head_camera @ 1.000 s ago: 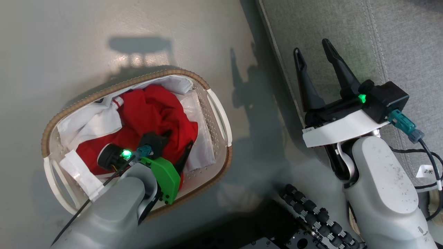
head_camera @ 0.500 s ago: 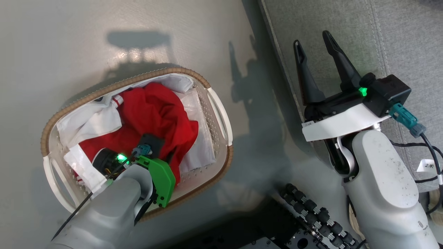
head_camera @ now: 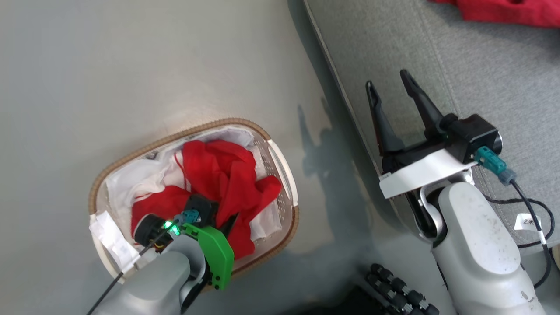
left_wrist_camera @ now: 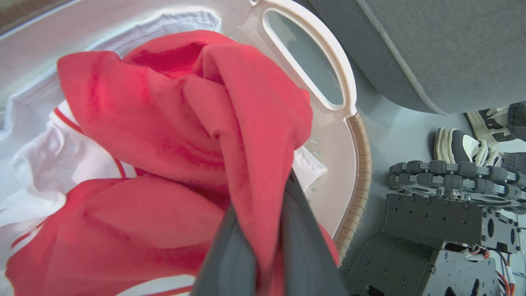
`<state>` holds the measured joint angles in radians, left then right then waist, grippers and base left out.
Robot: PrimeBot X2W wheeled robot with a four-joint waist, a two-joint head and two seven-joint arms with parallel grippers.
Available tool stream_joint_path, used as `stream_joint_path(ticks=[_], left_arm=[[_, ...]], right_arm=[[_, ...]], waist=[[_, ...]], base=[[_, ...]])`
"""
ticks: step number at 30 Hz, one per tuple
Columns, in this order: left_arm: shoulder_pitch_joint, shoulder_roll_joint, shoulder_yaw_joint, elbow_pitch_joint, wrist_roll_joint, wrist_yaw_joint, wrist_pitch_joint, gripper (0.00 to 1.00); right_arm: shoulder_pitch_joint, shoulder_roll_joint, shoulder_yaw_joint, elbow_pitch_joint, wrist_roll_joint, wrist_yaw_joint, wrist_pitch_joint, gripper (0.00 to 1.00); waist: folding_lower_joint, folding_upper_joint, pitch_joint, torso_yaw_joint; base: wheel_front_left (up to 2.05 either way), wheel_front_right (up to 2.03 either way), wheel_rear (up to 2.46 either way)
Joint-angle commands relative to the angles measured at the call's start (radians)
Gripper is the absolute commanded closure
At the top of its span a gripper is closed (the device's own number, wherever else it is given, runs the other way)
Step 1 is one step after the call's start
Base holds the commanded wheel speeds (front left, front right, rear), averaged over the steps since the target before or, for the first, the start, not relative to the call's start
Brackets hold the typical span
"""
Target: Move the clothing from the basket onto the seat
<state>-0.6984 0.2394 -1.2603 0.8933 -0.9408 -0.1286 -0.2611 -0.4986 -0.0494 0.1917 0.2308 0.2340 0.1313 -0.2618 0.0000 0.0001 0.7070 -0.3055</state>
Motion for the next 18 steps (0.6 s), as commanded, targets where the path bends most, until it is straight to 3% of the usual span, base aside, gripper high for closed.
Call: stream_joint_path(ticks=[1, 9, 18], left_arm=[[0.028, 0.004, 0.013, -0.018, -0.001, -0.004, -0.005, 1.0], [0.158, -0.013, 0.138, -0.1, 0.07, -0.004, -0.005, 1.0], [0.282, -0.012, 0.326, -0.243, 0.241, -0.004, -0.005, 1.0]], right_arm=[[0.026, -0.004, -0.003, 0.012, -0.013, -0.001, -0.005, 0.0], [0.115, -0.004, -0.027, 0.062, -0.043, -0.001, -0.005, 0.0], [0.211, -0.004, -0.069, 0.094, -0.052, -0.001, -0.005, 0.0]], waist=[[0.0, -0.0001, -0.129, 0.051], [0.0, -0.0001, -0.306, 0.131], [0.0, -0.0001, -0.433, 0.194]], base=[[0.0, 0.0, 0.0], [0.0, 0.0, 0.0], [0.0, 0.0, 0.0]])
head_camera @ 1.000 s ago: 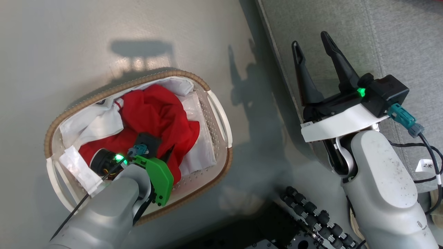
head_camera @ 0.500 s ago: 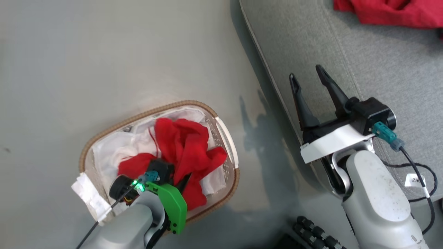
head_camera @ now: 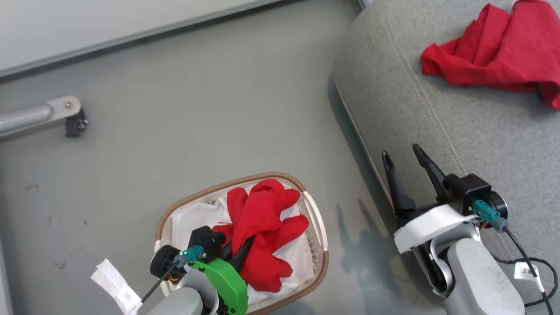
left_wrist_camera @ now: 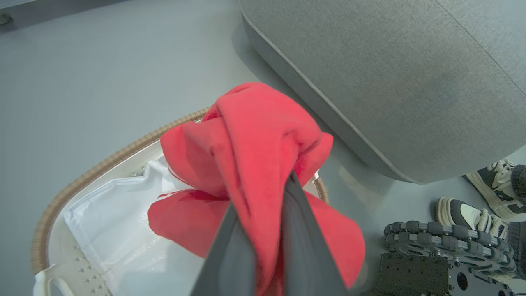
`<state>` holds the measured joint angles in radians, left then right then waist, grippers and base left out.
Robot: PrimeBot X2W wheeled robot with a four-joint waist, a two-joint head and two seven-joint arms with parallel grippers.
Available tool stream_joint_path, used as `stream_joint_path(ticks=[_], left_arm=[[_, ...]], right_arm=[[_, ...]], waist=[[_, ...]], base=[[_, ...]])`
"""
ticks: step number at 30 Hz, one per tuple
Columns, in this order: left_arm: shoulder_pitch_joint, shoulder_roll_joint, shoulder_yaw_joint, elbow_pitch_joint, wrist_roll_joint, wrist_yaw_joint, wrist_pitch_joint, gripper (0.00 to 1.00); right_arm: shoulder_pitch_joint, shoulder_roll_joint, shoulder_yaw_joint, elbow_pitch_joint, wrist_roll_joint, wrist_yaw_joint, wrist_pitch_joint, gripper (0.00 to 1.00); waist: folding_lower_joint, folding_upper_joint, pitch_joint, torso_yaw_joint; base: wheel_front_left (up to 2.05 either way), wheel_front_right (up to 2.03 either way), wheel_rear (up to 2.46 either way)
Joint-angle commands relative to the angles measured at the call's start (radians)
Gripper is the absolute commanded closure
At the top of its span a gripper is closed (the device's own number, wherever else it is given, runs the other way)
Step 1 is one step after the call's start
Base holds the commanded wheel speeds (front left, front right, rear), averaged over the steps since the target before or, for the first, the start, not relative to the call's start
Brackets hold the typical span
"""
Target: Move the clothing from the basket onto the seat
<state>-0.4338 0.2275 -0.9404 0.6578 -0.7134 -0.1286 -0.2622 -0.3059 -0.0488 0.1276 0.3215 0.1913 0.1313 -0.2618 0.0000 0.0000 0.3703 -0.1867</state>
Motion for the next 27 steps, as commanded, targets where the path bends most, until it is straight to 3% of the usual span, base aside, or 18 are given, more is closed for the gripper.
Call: stream_joint_path(ticks=[1, 13, 20, 24, 27], left_arm=[[0.026, 0.0, 0.027, -0.025, 0.029, -0.004, -0.004, 1.0], [0.126, -0.042, 0.289, -0.252, 0.173, -0.004, -0.004, 1.0], [0.104, -0.078, 0.368, -0.356, 0.214, -0.004, -0.004, 1.0], [0.09, -0.099, 0.395, -0.406, 0.221, -0.004, -0.004, 1.0], [0.074, -0.101, 0.382, -0.418, 0.224, -0.004, -0.004, 1.0]], right_arm=[[0.025, -0.005, -0.008, 0.007, -0.012, -0.001, -0.005, 0.0], [0.134, -0.005, 0.005, 0.031, -0.023, -0.001, -0.005, 0.0], [0.17, -0.004, 0.05, 0.047, -0.033, -0.001, -0.005, 0.0], [0.178, -0.004, 0.12, 0.056, -0.04, -0.001, -0.005, 0.0], [0.172, -0.014, 0.228, 0.05, -0.032, -0.001, -0.005, 0.0]], waist=[[0.0, 0.0, -0.106, 0.079], [0.0, 0.0, -0.227, 0.116], [0.0, 0.0, -0.267, 0.129], [0.0, 0.0, -0.277, 0.14], [0.0, 0.0, -0.281, 0.15]], base=[[0.0, 0.0, 0.0], [0.0, 0.0, 0.0], [0.0, 0.0, 0.0], [0.0, 0.0, 0.0], [0.0, 0.0, 0.0]])
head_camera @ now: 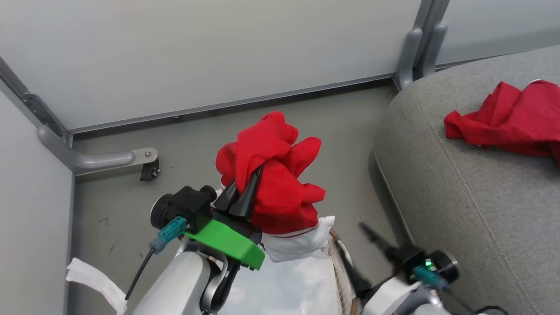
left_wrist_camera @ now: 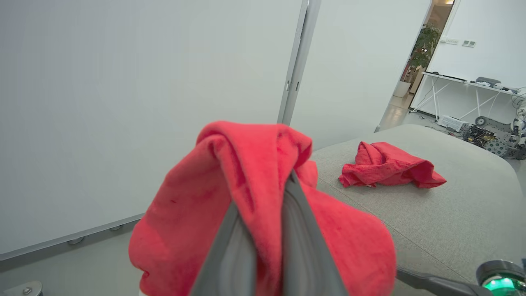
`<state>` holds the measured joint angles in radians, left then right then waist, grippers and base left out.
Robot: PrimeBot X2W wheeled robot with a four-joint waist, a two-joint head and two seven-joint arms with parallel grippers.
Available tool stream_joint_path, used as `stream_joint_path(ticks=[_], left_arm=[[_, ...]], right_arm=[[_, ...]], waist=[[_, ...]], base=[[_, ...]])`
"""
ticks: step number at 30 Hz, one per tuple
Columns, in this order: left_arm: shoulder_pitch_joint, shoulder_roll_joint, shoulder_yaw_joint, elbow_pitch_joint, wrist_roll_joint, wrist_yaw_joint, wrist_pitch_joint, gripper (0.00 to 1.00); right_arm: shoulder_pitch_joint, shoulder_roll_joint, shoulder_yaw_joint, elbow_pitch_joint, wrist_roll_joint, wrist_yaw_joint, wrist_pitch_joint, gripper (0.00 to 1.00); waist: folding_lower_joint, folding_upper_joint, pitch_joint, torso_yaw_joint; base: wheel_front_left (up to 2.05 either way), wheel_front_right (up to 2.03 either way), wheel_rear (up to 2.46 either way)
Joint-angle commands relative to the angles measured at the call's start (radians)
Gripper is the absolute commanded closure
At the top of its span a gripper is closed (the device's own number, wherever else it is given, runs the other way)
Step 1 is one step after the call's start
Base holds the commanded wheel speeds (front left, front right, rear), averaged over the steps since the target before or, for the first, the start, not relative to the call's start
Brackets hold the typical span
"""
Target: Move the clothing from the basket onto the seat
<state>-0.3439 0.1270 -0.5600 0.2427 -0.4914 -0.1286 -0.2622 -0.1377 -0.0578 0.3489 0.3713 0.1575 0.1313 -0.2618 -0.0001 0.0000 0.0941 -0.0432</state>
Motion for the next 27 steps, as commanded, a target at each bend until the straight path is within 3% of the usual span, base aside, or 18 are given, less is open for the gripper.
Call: stream_joint_path(ticks=[1, 10, 18, 20, 21, 27], left_arm=[[-0.022, -0.002, -0.003, -0.005, -0.001, -0.004, -0.004, 1.0], [-0.052, -0.019, -0.044, -0.007, -0.01, -0.004, -0.004, 1.0], [-0.069, -0.034, -0.096, 0.009, -0.031, -0.004, -0.004, 1.0], [-0.069, -0.037, -0.107, 0.011, -0.034, -0.004, -0.004, 1.0], [-0.068, -0.039, -0.112, 0.013, -0.036, -0.004, -0.004, 1.0], [-0.058, -0.041, -0.112, 0.036, -0.03, -0.004, -0.004, 1.0]], right_arm=[[-0.003, -0.014, 0.05, -0.002, 0.008, -0.001, -0.005, 0.0], [-0.108, -0.019, 0.167, -0.013, 0.013, -0.001, -0.005, 0.0], [-0.215, -0.002, 0.199, 0.046, 0.008, -0.001, -0.005, 0.03], [-0.229, 0.001, 0.207, 0.061, 0.024, -0.001, -0.005, 0.72], [-0.233, 0.002, 0.208, 0.065, 0.029, -0.001, -0.005, 1.0], [-0.236, 0.004, 0.222, 0.06, 0.057, -0.001, -0.005, 1.0]], waist=[[0.0001, 0.0, -0.004, 0.012], [0.0001, 0.0, -0.002, 0.044], [0.0001, 0.0, 0.003, 0.09], [0.0001, 0.0, 0.001, 0.099], [0.0001, 0.0, 0.0, 0.103], [0.0001, 0.0, -0.001, 0.116]], base=[[0.0, 0.0, 0.0], [0.0, 0.0, 0.0], [0.0, 0.0, 0.0], [0.0, 0.0, 0.0], [0.0, 0.0, 0.0], [0.0, 0.0, 0.0]])
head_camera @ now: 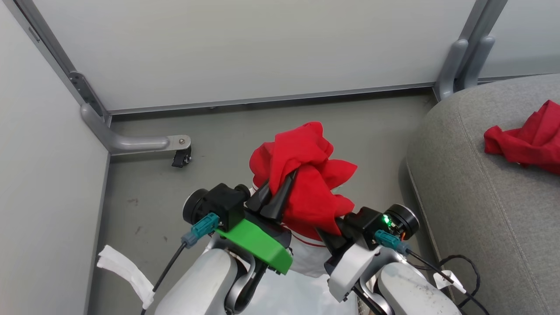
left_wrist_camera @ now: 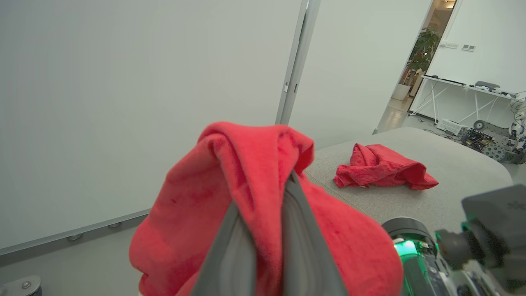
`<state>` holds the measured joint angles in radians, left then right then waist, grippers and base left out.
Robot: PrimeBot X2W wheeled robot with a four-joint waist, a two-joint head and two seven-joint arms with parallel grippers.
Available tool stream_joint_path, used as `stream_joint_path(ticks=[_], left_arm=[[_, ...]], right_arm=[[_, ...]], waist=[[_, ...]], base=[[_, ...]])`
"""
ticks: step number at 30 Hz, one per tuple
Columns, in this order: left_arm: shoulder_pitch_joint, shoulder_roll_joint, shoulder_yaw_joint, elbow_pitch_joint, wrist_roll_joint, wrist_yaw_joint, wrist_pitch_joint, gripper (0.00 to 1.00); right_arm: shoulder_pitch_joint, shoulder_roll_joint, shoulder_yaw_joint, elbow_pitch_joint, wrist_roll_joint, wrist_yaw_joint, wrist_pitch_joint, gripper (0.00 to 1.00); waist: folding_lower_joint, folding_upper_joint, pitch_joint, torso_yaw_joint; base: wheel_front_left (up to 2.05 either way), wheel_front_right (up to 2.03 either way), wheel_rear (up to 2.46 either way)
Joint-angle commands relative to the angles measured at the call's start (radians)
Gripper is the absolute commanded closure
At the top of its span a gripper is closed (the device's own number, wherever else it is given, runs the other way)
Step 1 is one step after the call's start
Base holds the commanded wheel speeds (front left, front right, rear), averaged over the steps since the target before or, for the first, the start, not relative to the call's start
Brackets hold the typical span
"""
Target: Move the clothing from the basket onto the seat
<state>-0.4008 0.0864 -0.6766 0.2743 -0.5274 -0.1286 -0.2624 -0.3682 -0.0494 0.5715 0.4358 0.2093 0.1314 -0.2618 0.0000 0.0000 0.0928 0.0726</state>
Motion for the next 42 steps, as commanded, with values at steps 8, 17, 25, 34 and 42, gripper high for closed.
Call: stream_joint_path(ticks=[8, 17, 25, 34, 42], left_arm=[[0.035, 0.0, 0.062, 0.019, 0.048, -0.004, -0.002, 0.0], [0.073, 0.015, 0.105, 0.016, 0.077, -0.004, -0.002, 0.0], [0.101, 0.025, 0.145, 0.008, 0.103, -0.004, -0.002, 0.0], [0.11, 0.036, 0.143, 0.006, 0.122, -0.004, -0.002, 0.0], [0.072, 0.078, 0.118, 0.021, 0.115, -0.004, -0.002, 0.0]], right_arm=[[0.043, -0.005, -0.068, -0.065, 0.01, -0.001, -0.005, 1.0], [0.108, -0.003, -0.133, -0.116, 0.005, -0.001, -0.005, 1.0], [0.15, -0.003, -0.175, -0.164, 0.032, -0.001, -0.005, 1.0], [0.161, -0.003, -0.211, -0.213, 0.013, -0.001, -0.005, 1.0], [0.037, -0.03, -0.32, -0.272, -0.082, -0.001, -0.005, 1.0]], waist=[[0.0, 0.0, 0.008, -0.066], [0.0, 0.0, 0.026, -0.268], [0.0, 0.0, 0.048, -0.47], [0.0, 0.0, 0.085, -0.611], [0.0, 0.0, 0.161, -0.625]], base=[[0.0, 0.0, 0.0], [0.0, 0.0, 0.0], [0.0, 0.0, 0.0], [0.0, 0.0, 0.0], [0.0, 0.0, 0.0]])
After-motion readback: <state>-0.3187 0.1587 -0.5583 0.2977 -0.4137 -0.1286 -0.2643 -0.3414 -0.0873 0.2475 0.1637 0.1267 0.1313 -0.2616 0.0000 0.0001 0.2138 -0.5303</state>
